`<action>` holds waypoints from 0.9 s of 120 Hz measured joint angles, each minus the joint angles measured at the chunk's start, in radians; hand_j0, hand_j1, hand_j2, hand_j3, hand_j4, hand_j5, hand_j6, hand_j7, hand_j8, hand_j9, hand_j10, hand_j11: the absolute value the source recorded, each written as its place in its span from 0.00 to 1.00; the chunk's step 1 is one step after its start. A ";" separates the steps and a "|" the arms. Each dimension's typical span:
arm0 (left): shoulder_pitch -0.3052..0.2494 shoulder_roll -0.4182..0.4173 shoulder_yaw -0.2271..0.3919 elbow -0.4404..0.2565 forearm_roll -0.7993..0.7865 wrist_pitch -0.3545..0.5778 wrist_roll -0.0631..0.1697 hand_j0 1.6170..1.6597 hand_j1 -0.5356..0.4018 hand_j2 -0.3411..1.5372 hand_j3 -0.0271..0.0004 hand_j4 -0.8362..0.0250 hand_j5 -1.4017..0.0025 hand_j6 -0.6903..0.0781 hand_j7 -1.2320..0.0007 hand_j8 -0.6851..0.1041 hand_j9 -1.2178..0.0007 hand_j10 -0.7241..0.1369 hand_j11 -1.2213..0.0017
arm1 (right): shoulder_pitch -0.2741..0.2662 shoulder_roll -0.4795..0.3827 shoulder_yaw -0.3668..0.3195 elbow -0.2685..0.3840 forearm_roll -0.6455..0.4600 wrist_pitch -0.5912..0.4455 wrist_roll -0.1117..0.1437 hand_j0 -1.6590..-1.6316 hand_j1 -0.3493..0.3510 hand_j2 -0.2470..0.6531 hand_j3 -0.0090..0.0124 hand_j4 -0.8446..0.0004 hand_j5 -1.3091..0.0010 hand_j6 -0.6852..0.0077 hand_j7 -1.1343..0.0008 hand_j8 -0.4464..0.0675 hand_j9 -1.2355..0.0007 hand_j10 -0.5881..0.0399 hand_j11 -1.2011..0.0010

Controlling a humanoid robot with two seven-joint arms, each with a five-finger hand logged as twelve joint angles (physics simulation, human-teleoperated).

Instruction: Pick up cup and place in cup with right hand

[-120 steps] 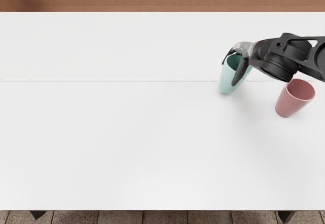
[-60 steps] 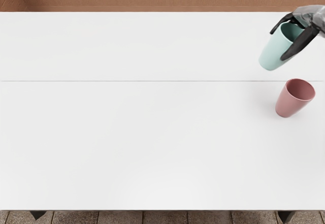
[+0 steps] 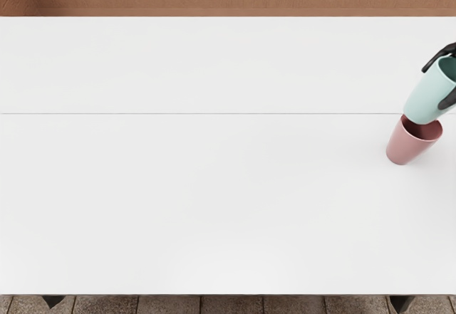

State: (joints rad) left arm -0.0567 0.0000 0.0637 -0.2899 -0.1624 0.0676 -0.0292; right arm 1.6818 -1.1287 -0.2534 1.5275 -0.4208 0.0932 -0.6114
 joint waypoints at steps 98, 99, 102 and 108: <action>0.000 0.000 0.000 0.000 0.000 0.000 0.000 0.96 0.94 0.18 0.98 0.97 0.99 0.89 1.00 0.86 1.00 0.84 0.99 | -0.009 -0.017 -0.027 -0.009 -0.007 -0.013 0.001 0.26 0.43 0.22 0.42 0.72 0.60 0.76 0.57 0.63 0.59 0.62 0.58; 0.000 0.000 0.000 0.000 0.000 0.000 0.000 0.96 0.94 0.18 0.98 0.97 0.99 0.89 1.00 0.86 1.00 0.84 0.99 | -0.009 -0.018 -0.026 -0.009 -0.007 -0.013 0.001 0.26 0.41 0.22 0.42 0.73 0.61 0.76 0.59 0.63 0.60 0.63 0.59; 0.000 0.000 0.000 0.000 0.000 0.000 0.000 0.96 0.94 0.18 0.98 0.97 0.99 0.89 1.00 0.86 1.00 0.84 0.99 | -0.009 -0.019 -0.026 -0.010 -0.008 -0.014 0.001 0.23 0.37 0.23 0.42 0.76 0.65 0.78 0.63 0.65 0.64 0.66 0.63; 0.000 0.000 0.000 0.000 0.000 0.000 0.000 0.96 0.94 0.18 0.98 0.97 0.99 0.89 1.00 0.86 1.00 0.84 0.99 | -0.009 -0.020 -0.027 -0.011 -0.008 -0.015 0.001 0.19 0.31 0.24 0.42 0.79 0.71 0.81 0.70 0.67 0.71 0.70 0.70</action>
State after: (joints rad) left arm -0.0567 0.0000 0.0637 -0.2899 -0.1625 0.0676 -0.0292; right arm 1.6724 -1.1485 -0.2802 1.5170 -0.4291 0.0784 -0.6109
